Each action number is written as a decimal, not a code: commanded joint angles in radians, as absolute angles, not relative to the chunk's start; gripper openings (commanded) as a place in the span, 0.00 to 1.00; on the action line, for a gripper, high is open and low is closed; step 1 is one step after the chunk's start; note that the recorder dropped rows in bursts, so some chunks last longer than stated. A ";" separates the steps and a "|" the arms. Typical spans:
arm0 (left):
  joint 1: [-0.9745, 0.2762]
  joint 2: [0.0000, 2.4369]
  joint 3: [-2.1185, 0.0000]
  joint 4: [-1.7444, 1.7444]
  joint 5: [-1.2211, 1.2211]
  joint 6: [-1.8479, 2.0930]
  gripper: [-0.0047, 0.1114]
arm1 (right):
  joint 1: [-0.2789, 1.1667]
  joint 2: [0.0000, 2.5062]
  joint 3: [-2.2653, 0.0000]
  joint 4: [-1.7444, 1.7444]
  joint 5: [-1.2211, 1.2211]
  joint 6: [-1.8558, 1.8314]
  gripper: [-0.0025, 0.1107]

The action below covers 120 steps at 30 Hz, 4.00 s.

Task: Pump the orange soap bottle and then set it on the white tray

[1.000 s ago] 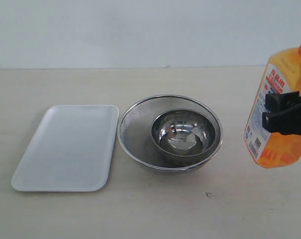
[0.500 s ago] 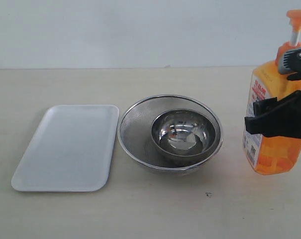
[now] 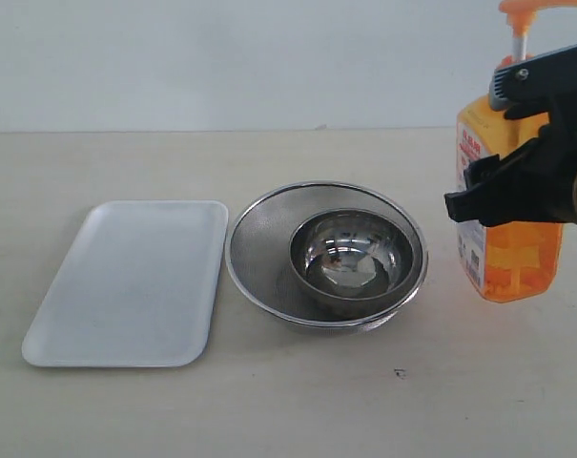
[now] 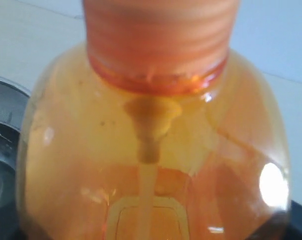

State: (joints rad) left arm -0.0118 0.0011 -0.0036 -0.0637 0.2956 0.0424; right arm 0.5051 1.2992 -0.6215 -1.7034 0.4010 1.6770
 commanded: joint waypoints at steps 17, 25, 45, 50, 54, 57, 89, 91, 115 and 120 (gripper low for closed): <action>-0.011 0.000 0.000 -0.064 0.295 0.045 0.08 | 0.498 1.479 -0.761 -1.744 0.457 1.561 0.02; -0.011 0.000 0.000 -0.064 0.295 0.045 0.08 | 0.498 1.479 -0.761 -1.744 0.453 1.514 0.02; -0.011 0.000 0.000 -0.064 0.295 0.045 0.08 | 0.498 1.479 -0.761 -1.744 0.396 1.389 0.02; -0.011 0.000 0.000 -0.064 0.295 0.045 0.08 | 0.498 1.479 -0.761 -1.744 0.396 1.389 0.02; -0.011 0.000 0.000 -0.064 0.295 0.045 0.08 | 0.498 1.479 -0.761 -1.744 0.396 1.389 0.02; -0.011 0.000 0.000 -0.064 0.295 0.045 0.08 | 0.498 1.479 -0.761 -1.744 0.396 1.389 0.02; -0.011 0.000 0.000 -0.064 -0.179 -0.025 0.08 | 0.498 1.479 -0.761 -1.744 0.388 1.404 0.02; -0.011 0.000 0.000 -0.064 -0.178 -0.069 0.08 | 0.498 1.479 -0.761 -1.744 0.388 1.404 0.02; -0.013 0.274 -0.129 0.050 -0.180 -0.233 0.08 | 0.498 1.479 -0.791 -1.744 0.382 1.409 0.02; -0.013 0.274 -0.129 0.050 -0.269 -0.233 0.08 | 0.498 1.479 -0.791 -1.744 0.382 1.409 0.02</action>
State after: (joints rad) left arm -0.0118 0.2701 -0.1208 0.0479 -0.2260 -0.2231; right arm 0.5024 1.4924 -0.7744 -1.7108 0.3453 1.4172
